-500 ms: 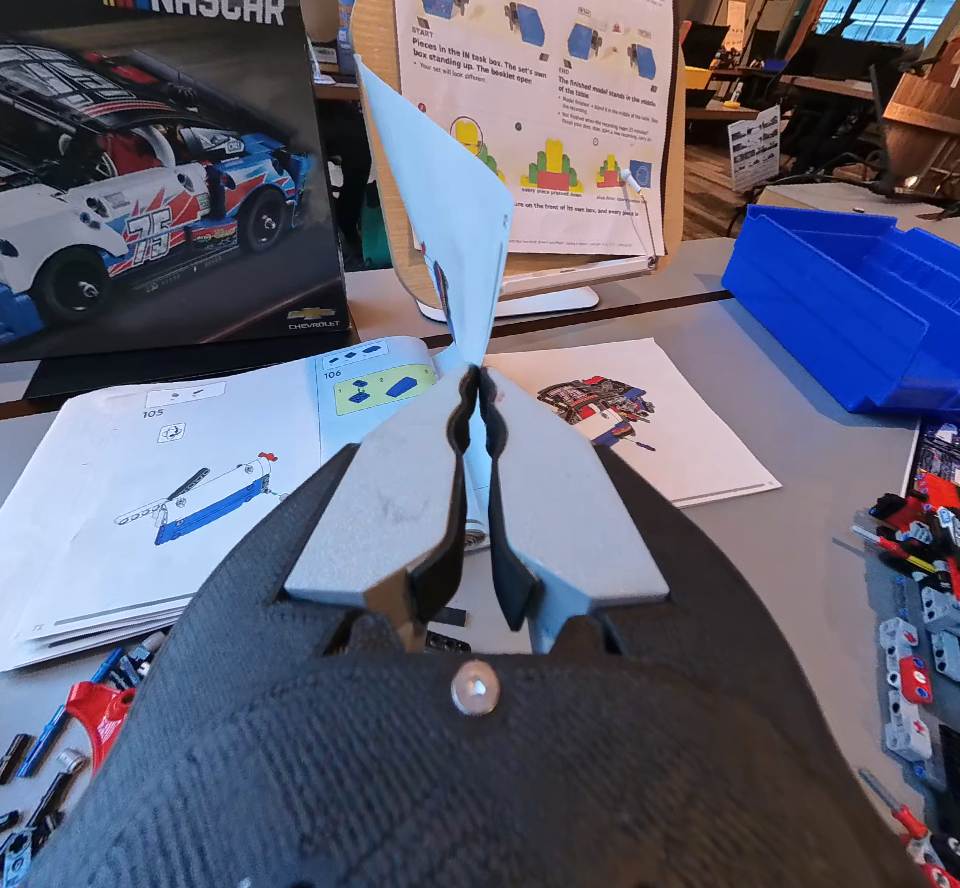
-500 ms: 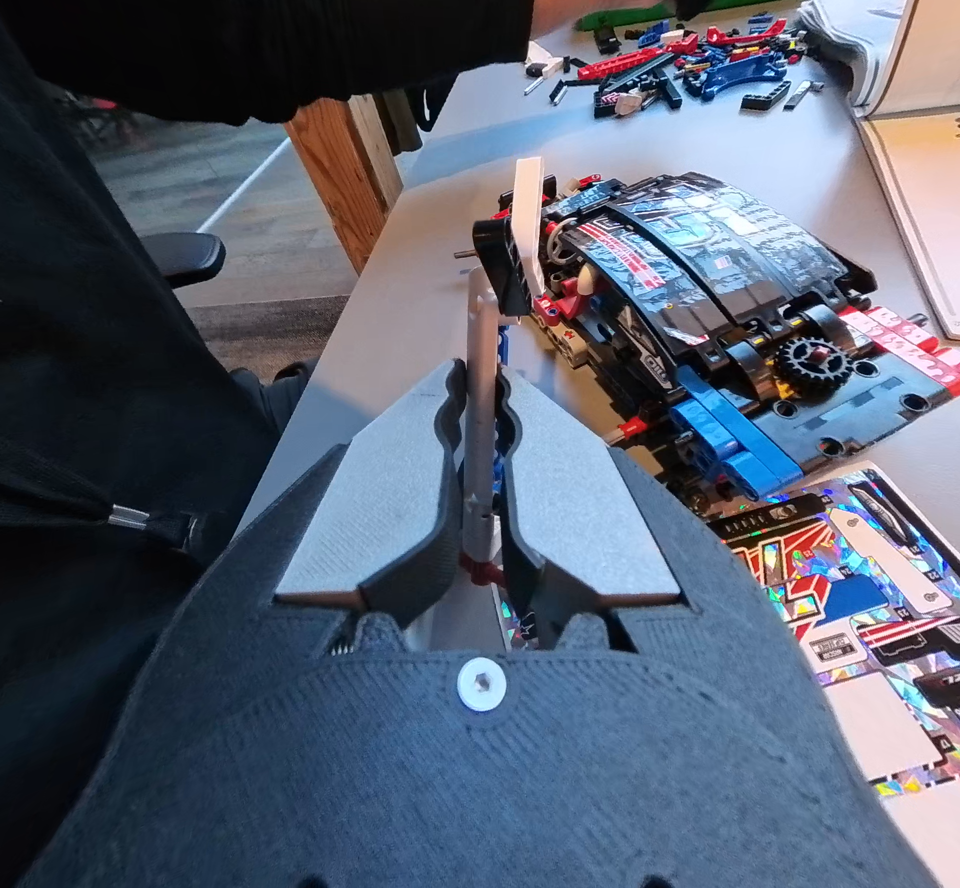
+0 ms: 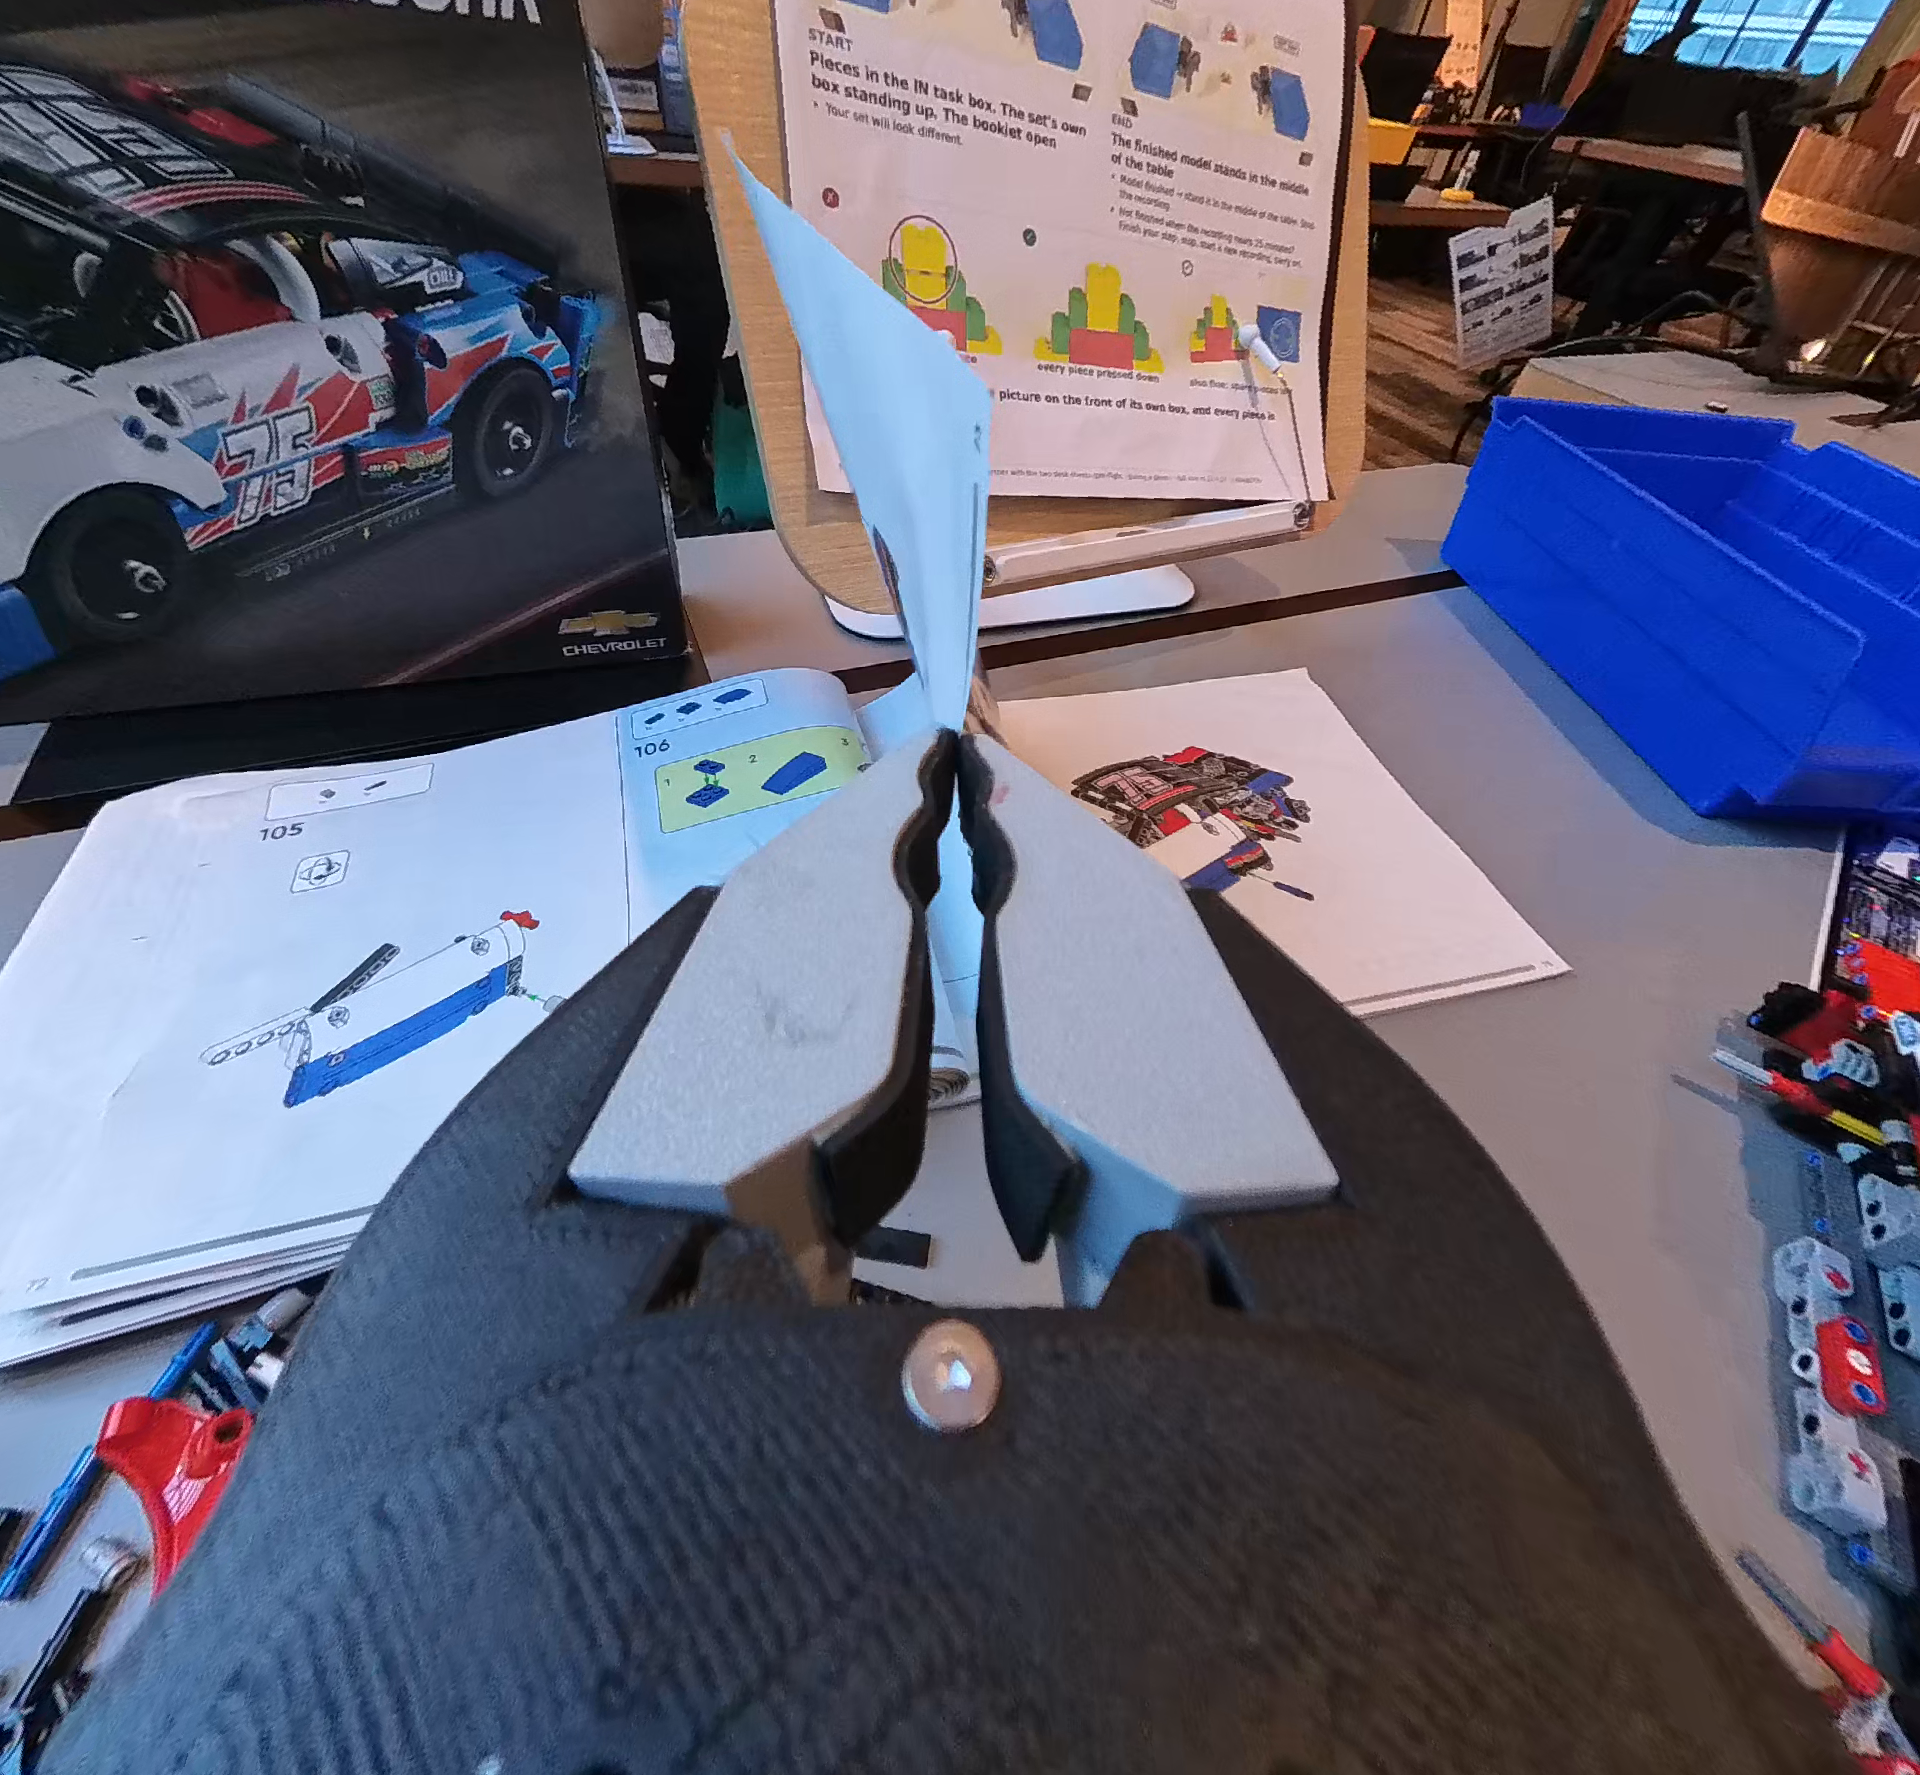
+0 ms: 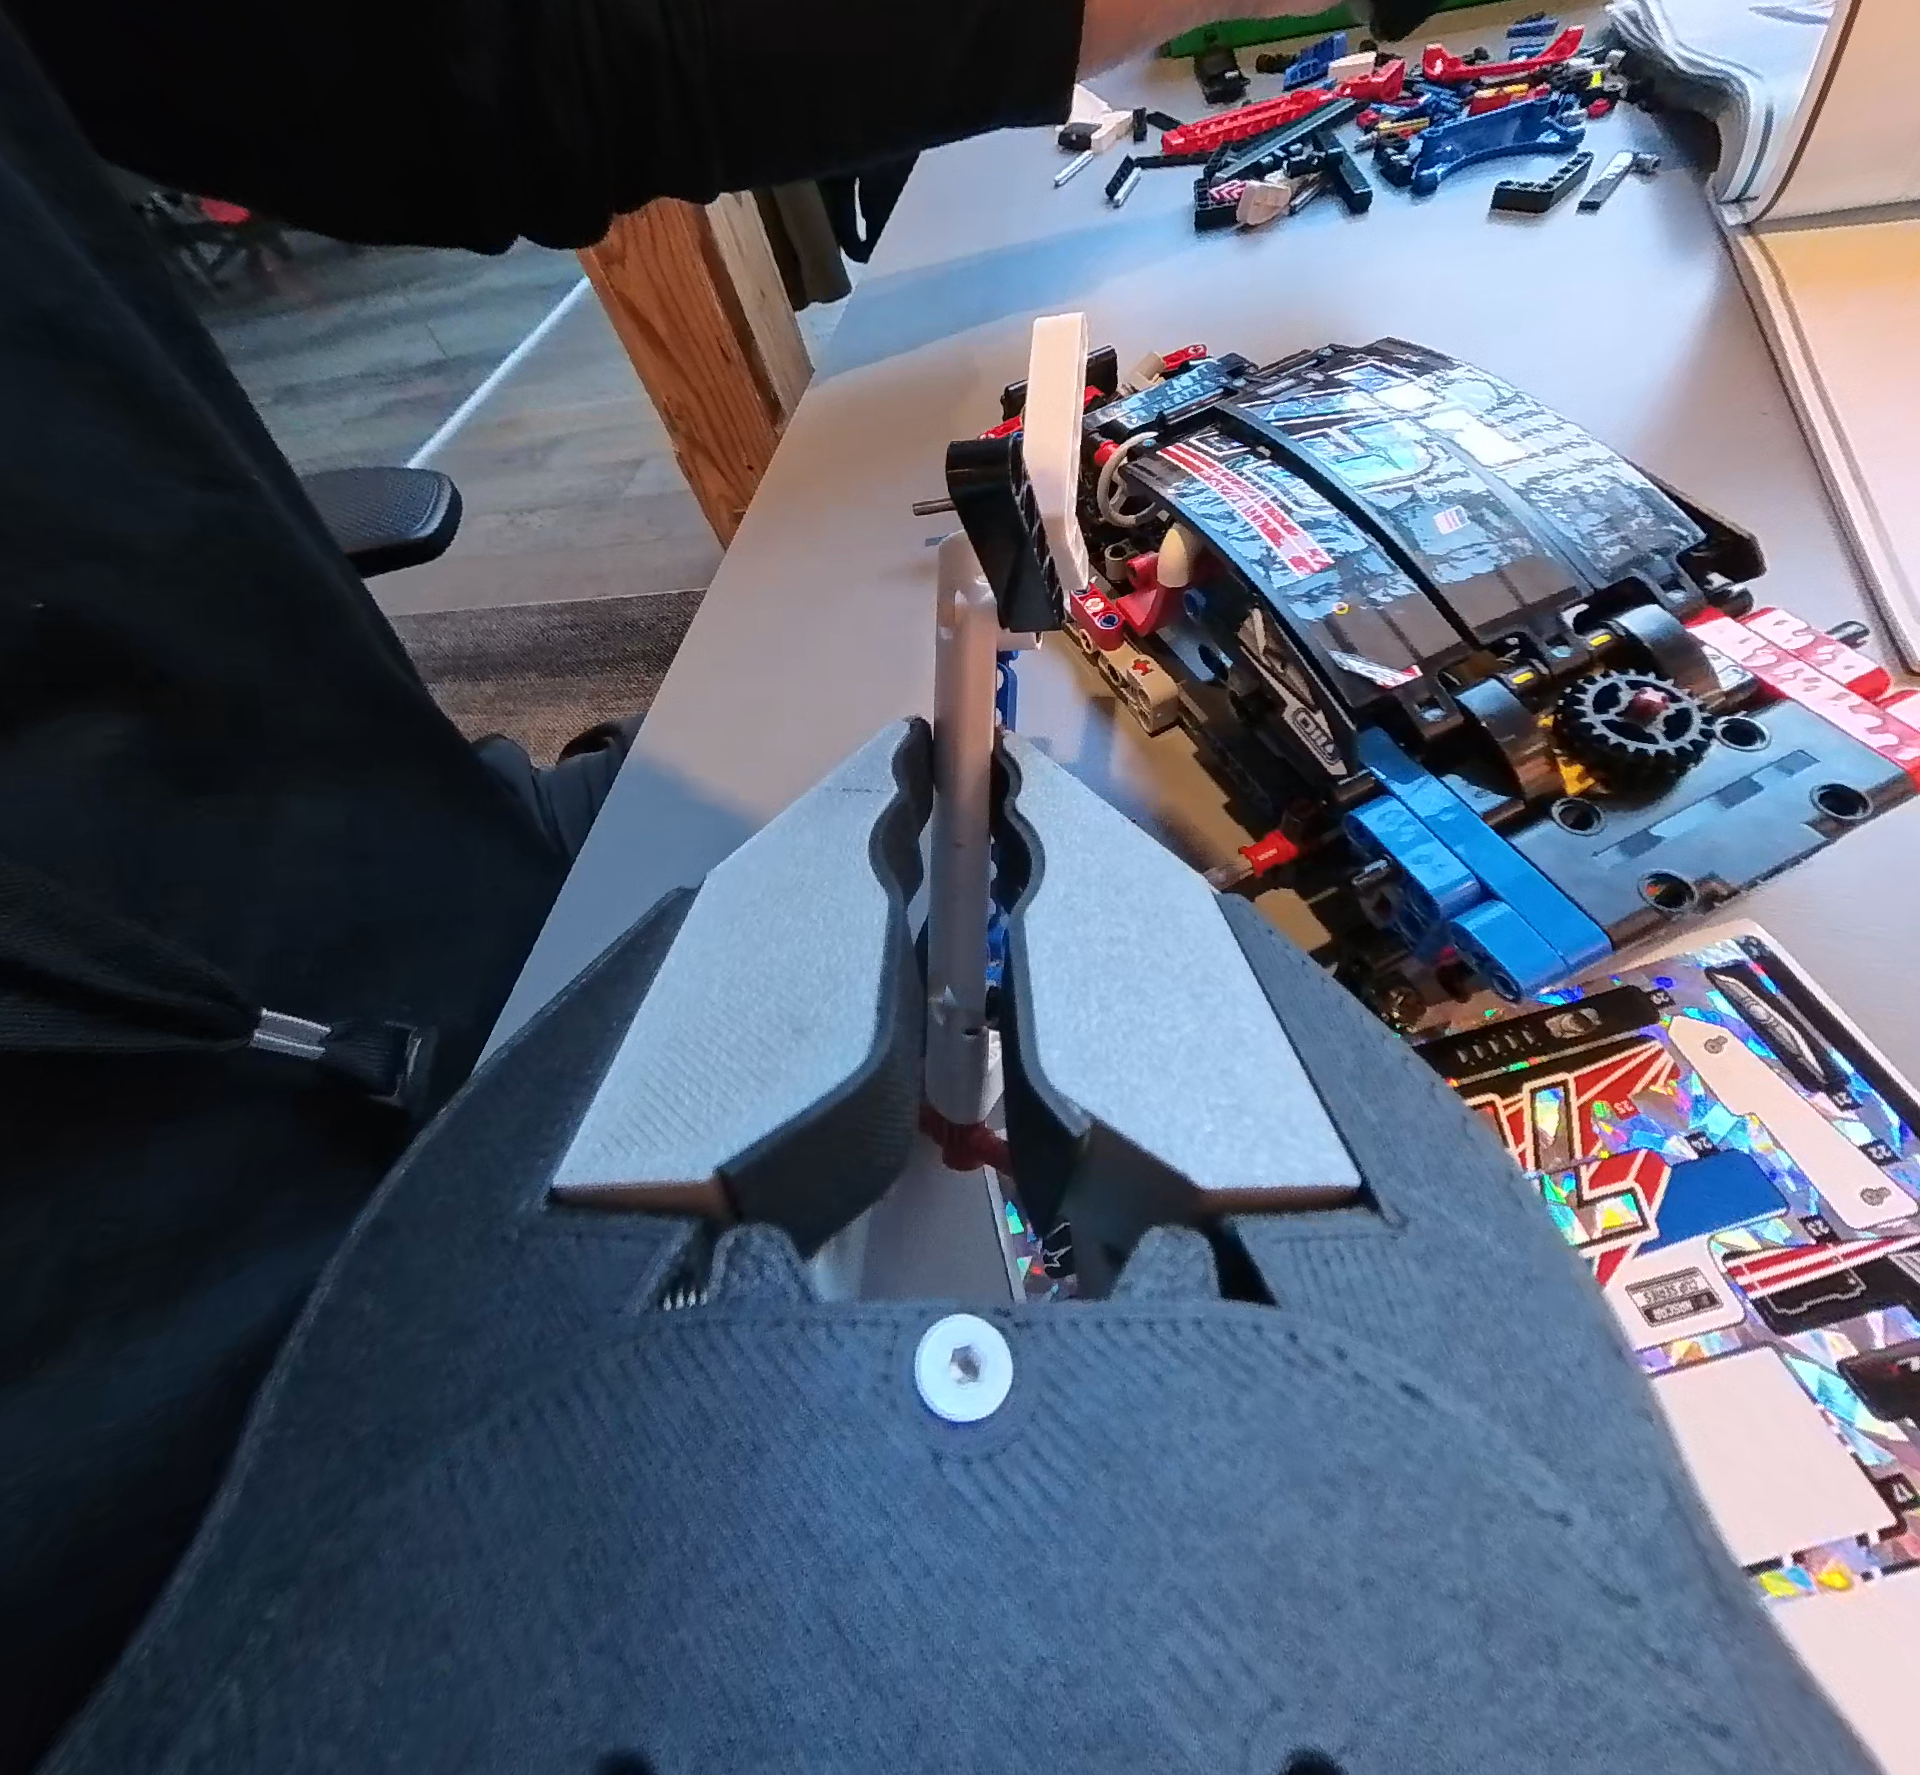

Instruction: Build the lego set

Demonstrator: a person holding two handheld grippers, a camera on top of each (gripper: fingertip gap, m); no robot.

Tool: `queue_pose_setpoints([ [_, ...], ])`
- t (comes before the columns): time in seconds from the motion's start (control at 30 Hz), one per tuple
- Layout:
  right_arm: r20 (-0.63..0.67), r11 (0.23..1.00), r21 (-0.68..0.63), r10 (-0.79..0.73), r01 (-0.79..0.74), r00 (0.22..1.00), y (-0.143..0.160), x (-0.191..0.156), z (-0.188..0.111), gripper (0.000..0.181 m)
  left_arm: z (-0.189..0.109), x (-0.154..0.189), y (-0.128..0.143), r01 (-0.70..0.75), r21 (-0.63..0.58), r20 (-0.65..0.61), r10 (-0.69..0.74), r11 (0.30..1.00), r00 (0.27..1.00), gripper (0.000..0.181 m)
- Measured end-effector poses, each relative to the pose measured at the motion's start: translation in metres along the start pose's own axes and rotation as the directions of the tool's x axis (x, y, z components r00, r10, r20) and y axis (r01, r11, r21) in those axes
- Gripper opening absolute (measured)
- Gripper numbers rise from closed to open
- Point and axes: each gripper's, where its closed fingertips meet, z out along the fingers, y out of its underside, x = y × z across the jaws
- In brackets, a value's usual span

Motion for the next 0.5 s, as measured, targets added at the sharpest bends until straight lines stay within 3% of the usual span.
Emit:
queue_pose_setpoints([
  [0.33, 0.001, 1.000, 0.002, 0.002, -0.002, 1.000, 0.000, 0.000, 0.000, 0.007, 0.005, 0.005, 0.001, 0.001, -0.006, -0.017, -0.001, 1.000, 1.000, 0.000],
  [0.5, -0.001, 1.000, -0.003, -0.004, 0.004, 1.000, 0.000, -0.001, 0.000, 0.007, 0.017, 0.039, 0.002, -0.006, -0.034, -0.128, 0.002, 0.999, 0.992, 0.000],
])
